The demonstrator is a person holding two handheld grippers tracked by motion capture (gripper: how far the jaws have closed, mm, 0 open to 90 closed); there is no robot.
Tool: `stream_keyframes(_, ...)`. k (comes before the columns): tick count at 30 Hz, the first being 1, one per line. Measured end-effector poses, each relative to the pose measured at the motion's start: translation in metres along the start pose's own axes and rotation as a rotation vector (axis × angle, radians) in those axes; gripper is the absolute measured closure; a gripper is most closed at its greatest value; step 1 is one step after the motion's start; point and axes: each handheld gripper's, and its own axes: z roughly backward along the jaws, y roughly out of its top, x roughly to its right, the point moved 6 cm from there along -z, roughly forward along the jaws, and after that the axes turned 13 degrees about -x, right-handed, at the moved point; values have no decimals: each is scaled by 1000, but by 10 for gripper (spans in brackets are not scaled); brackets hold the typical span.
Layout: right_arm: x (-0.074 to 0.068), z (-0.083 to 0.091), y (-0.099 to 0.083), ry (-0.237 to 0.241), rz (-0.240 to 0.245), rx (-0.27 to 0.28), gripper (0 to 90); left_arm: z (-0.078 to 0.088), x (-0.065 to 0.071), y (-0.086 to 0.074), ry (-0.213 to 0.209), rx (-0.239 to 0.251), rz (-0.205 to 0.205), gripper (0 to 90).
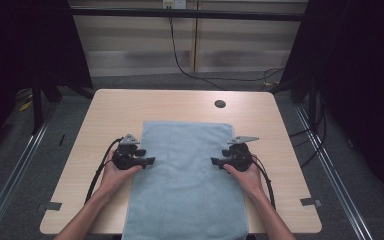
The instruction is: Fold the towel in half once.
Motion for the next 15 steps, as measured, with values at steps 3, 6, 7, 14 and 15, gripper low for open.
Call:
stream_keyframes(3, 0, -1, -1, -12, 4, 9, 374, 0, 3, -4, 9, 16, -18, 446)
stream_keyframes(6, -5, -1, -3, -47, 27, -5, 371, 2, 7, -8, 0, 16, -26, 446)
stream_keyframes(7, -7, 0, -4, -43, 25, -13, 371, 4, 8, -10, -10, 15, -24, 449)
stream_keyframes(14, -19, 12, -24, -23, 77, -23, 372, 11, 26, -23, -42, 12, -40, 444)
stream_keyframes(15, -21, 13, -27, -22, 80, -22, 372, 11, 28, -24, -50, 17, -35, 444)
